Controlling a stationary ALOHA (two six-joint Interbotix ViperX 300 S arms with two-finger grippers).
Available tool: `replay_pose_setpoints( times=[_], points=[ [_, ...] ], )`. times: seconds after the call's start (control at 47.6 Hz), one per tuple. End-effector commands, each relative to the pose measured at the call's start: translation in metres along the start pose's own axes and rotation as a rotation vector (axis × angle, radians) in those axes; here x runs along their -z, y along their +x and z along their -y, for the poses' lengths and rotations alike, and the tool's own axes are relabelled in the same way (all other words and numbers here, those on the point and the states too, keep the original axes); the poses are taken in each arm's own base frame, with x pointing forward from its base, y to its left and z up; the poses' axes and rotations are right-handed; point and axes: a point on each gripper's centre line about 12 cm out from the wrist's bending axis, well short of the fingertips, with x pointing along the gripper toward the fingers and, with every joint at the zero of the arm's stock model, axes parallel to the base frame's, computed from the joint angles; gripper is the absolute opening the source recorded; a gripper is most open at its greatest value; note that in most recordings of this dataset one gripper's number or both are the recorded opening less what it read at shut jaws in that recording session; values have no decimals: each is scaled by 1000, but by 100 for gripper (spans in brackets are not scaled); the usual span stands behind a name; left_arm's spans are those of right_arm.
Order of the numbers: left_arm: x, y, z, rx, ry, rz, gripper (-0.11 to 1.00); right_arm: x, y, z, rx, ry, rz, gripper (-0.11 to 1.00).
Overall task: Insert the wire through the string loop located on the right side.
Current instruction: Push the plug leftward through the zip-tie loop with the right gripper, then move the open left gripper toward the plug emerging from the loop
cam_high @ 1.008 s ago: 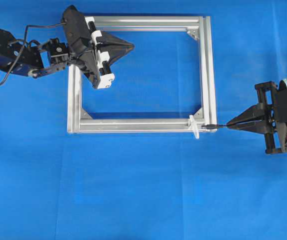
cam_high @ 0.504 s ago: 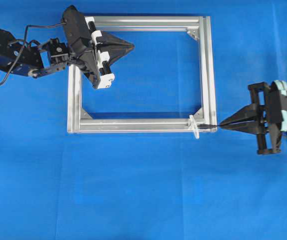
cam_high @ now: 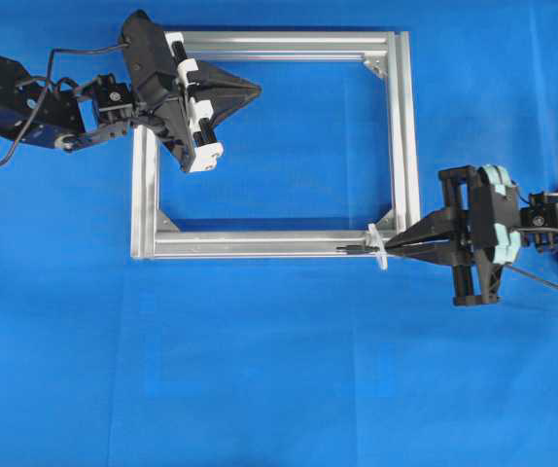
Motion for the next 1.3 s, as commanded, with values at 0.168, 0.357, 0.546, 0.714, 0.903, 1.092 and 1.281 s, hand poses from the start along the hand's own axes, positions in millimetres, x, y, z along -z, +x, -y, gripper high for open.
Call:
replay_pose_setpoints(
  times=[0.168, 0.357, 0.546, 0.714, 0.903, 1.092, 1.281],
  points=[
    [-18, -1, 2, 6, 0, 57, 0, -7, 2, -1, -2, 0, 28, -4],
    [-17, -2, 12, 34, -12, 54, 0, -7, 2, -1, -3, -1, 27, -4],
    [-12, -8, 48, 124, 1, 42, 0, -6, 2, -1, -2, 0, 26, -4],
    [-7, -21, 92, 245, 25, 29, 0, -7, 2, -1, -3, -1, 27, -4],
    [-8, -36, 128, 343, 40, 35, 0, -7, 2, -1, -3, -1, 27, -4],
    [-4, -38, 133, 357, 46, 14, 0, -7, 2, -1, -3, -3, 26, -4],
    [-6, -36, 135, 359, 47, 13, 0, -7, 2, -1, -3, -2, 29, -4]
  ],
)
